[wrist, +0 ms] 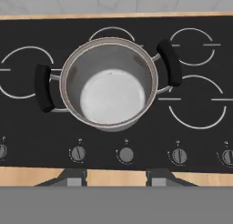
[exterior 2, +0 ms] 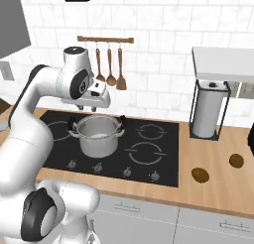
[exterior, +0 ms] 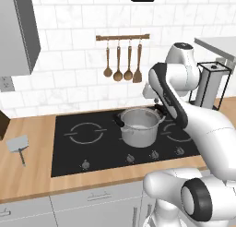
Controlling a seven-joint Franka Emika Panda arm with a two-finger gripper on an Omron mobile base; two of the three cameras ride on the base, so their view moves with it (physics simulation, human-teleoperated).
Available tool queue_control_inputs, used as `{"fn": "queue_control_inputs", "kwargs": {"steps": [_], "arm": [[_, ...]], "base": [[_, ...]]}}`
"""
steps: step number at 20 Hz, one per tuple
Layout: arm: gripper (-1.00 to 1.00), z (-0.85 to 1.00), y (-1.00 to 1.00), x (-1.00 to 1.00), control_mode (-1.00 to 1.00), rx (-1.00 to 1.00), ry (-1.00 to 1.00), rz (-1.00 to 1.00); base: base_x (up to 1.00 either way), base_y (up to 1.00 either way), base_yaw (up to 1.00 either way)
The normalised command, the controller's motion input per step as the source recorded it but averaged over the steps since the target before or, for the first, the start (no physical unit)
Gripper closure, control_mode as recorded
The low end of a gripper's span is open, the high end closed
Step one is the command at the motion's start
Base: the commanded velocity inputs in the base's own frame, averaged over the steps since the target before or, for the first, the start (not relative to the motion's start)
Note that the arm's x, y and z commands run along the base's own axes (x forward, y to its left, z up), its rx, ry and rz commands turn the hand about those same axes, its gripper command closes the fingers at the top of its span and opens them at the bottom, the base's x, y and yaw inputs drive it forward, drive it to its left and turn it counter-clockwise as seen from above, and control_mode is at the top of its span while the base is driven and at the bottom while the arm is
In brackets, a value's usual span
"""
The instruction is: Put the avocado and avocado in the pot. Retrieve the spatula and lightly stir the vegetables in the pot.
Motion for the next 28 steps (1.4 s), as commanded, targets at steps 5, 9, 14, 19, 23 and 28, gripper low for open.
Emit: {"fn": "queue_control_inputs", "kwargs": {"steps": [5,9,14,19,23,28], "arm": [[-1.00,0.00,0.00,0.00,1.00,0.00,0.00,0.00],[-1.00,0.00,0.00,0.00,1.00,0.00,0.00,0.00],[-1.00,0.00,0.00,0.00,1.00,0.00,0.00,0.00],[-1.00,0.00,0.00,0.00,1.00,0.00,0.00,0.00],[-1.00,0.00,0.00,0.00,1.00,0.00,0.00,0.00],[-1.00,0.00,0.00,0.00,1.00,0.00,0.00,0.00]], "base": [[0.00,-0.09,0.00],[0.00,-0.71,0.00],[0.00,-0.70,0.00],[0.15,-0.45,0.00],[0.59,-0.28,0.00],[-0.06,-0.24,0.00]]}}
